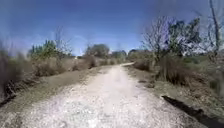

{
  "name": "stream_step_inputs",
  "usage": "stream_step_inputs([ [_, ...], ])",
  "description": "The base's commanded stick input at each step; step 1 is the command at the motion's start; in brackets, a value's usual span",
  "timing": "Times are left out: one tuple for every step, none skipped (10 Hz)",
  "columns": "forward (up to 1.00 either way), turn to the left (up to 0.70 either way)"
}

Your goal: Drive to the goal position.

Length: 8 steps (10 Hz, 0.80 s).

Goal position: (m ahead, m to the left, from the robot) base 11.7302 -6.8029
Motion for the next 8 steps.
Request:
stream_step_inputs([
  [0.06,0.00],
  [0.48,0.00],
  [0.50,0.00],
  [0.50,0.00],
  [0.50,0.00],
  [0.50,0.00],
  [0.50,0.00],
  [0.50,0.00],
])
